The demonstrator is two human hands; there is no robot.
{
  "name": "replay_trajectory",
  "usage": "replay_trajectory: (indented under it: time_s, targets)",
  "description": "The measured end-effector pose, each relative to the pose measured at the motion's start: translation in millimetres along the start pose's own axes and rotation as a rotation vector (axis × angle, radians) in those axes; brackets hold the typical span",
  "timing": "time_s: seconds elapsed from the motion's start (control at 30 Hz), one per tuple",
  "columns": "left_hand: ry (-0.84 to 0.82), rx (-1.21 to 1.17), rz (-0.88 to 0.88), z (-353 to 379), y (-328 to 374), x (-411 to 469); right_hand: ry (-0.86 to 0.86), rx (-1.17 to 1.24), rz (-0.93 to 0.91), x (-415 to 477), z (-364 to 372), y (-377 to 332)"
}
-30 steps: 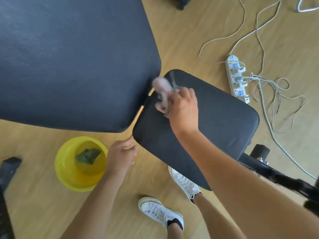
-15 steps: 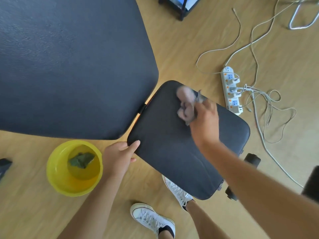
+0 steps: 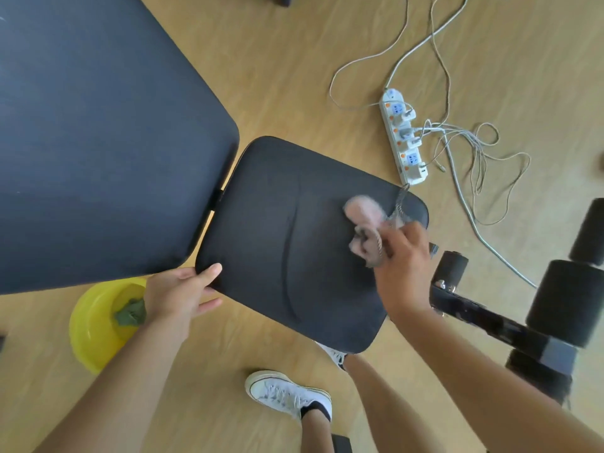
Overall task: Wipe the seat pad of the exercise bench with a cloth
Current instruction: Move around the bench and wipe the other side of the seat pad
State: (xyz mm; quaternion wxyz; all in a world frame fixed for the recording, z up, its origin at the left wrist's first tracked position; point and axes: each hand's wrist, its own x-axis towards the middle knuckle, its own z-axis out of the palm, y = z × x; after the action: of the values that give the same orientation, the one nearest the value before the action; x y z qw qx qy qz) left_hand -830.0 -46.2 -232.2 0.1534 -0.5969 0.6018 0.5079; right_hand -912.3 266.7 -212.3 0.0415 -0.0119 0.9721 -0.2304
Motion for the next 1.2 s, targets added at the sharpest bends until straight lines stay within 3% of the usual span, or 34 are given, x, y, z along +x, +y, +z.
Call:
replay_trajectory:
  time_s: [0.13,0.2,0.27,0.4,0.47,0.53,0.6,0.7,0.77,0.8,0.83,0.87,0.93,0.97,1.0,1.1,1.2]
  targets:
    - [-0.013,0.062,-0.024,-1,2,-1,-0.446,0.013,-0.656,-92,-11,1]
    - [-0.025,0.071,-0.031,1,4,-2,-0.502,-0.044,-0.713,-61,-20,18]
    - [-0.02,0.065,-0.033,1,4,-1,-0.335,-0.027,-0.47,-3,-23,34]
    - [-0.027,0.044,-0.04,1,5,-2,0.166,-0.124,0.293,67,-17,29]
    - [-0.026,0.031,-0.047,0,5,-3,0.169,-0.06,0.369,54,8,-8]
    - [-0.025,0.041,-0.045,1,4,-4,-0.015,0.099,0.155,24,37,-53]
    - [-0.026,0.061,-0.047,2,5,-4,-0.167,0.228,-0.214,-20,65,-84]
    - [-0.031,0.092,-0.035,3,4,-3,-0.493,0.127,-0.699,-75,56,-87]
    - [-0.031,0.078,-0.037,2,6,-3,-0.711,0.114,-0.772,-65,32,-70]
    - [-0.029,0.072,-0.035,2,6,-3,-0.763,0.22,-0.683,-40,23,-65]
    - [-0.029,0.062,-0.039,2,7,-3,-0.585,0.305,-0.574,-10,26,-56]
    - [-0.03,0.047,-0.043,2,6,-1,-0.375,0.207,-0.439,29,25,-54]
    - [-0.038,0.02,-0.041,2,5,-1,-0.121,0.06,-0.014,86,31,-66]
    - [-0.042,0.019,-0.041,2,5,-2,-0.029,0.02,0.049,93,37,-77]
    - [-0.038,0.027,-0.037,2,6,-3,-0.041,0.026,0.048,87,45,-94]
    - [-0.019,0.077,-0.027,1,7,-4,-0.36,0.046,-0.32,13,55,-113]
    - [-0.026,0.156,-0.008,-1,8,-3,-0.552,-0.023,-0.831,-16,30,-70]
